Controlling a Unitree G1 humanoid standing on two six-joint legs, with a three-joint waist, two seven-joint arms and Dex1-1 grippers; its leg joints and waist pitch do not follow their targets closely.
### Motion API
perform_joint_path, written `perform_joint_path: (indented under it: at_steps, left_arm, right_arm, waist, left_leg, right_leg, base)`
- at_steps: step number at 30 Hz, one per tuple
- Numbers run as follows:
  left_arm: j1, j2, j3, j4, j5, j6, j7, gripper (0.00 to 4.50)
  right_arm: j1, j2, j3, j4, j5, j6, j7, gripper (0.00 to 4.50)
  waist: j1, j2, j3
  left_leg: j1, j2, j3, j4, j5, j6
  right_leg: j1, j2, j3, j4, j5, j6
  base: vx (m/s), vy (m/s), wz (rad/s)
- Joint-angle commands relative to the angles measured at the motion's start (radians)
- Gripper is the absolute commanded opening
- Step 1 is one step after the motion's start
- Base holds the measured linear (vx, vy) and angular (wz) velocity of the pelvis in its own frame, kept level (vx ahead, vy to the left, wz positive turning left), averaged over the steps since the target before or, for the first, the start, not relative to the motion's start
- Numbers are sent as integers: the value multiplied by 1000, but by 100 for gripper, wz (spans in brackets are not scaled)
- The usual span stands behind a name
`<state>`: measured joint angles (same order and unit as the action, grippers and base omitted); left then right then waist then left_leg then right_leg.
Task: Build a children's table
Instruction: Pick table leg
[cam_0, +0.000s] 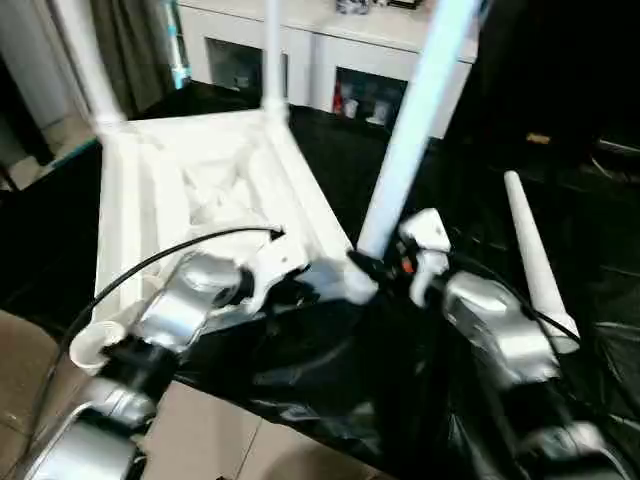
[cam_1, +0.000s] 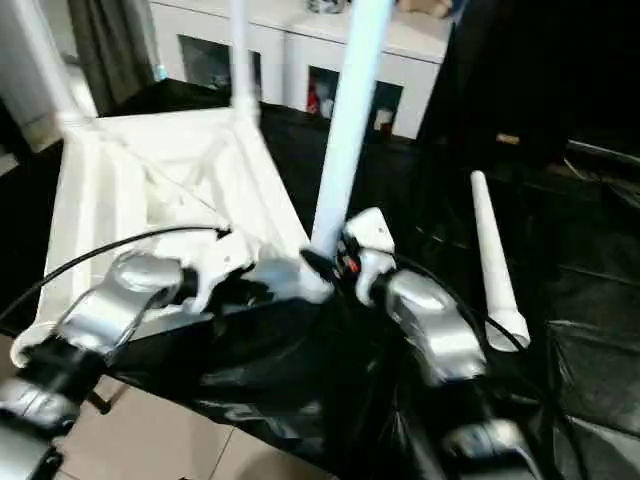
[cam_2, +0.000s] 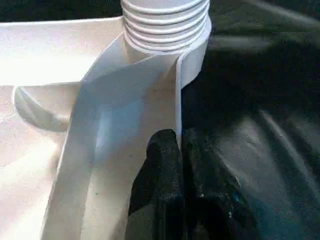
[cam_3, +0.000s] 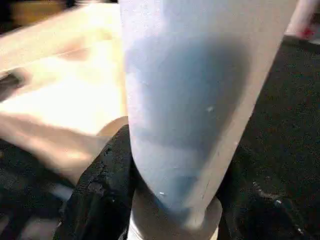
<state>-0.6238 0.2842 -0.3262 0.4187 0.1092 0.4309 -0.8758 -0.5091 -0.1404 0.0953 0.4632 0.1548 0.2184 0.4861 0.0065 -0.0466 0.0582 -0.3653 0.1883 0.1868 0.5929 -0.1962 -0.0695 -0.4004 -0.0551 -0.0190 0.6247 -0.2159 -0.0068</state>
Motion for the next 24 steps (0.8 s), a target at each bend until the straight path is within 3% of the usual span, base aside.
perform_joint_path:
  at_steps: [1,7,12,18,21,23,24]
  left_arm:
    - [-51,-66,-6,-51,-17,28,51,0]
    - [-43,-135,-29,-69,3,97,115,0]
    - [-40,-139,-32,-84,5,117,119,0]
    - [-38,-134,-32,-93,6,126,120,0]
    - [-39,-132,-29,-91,7,119,116,0]
    - [-41,-131,-28,-88,5,113,115,0]
    - [-41,-131,-28,-88,5,112,115,0]
  right_arm:
    - [47,34,46,161,-53,104,-72,189]
    - [6,82,27,209,-54,128,-134,189]
    - [-11,94,17,223,-41,151,-118,189]
    - [-15,92,27,231,-54,148,-98,189]
    - [-27,101,3,231,-40,146,-92,189]
    - [-32,100,-6,227,-33,144,-80,245]
    - [-32,100,-7,227,-33,143,-80,245]
  waist:
    - [3,17,-35]
    - [2,13,-38]
    - [-1,12,-36]
    - [-3,15,-37]
    - [-3,15,-35]
    - [-3,15,-34]
    - [-3,15,-34]
  left_leg:
    - [9,41,-25,-87,-295,-38]
    - [5,40,-23,-87,-267,-11]
    - [7,41,-25,-91,-301,-11]
    - [8,43,-25,-96,-305,-17]
    - [10,42,-24,-95,-319,-16]
    - [11,43,-25,-96,-331,-17]
    - [11,43,-25,-96,-334,-16]
  right_leg:
    - [25,-76,43,-100,-311,-188]
    - [31,-71,41,-99,-234,-188]
    - [26,-73,41,-107,-312,-168]
    - [27,-73,40,-108,-273,-179]
    - [24,-74,42,-111,-290,-178]
    - [23,-74,41,-112,-310,-173]
    - [23,-74,42,-113,-316,-172]
  base:
    - [0,0,0]
    - [0,0,0]
    - [0,0,0]
    - [0,0,0]
    - [0,0,0]
    - [0,0,0]
    - [0,0,0]
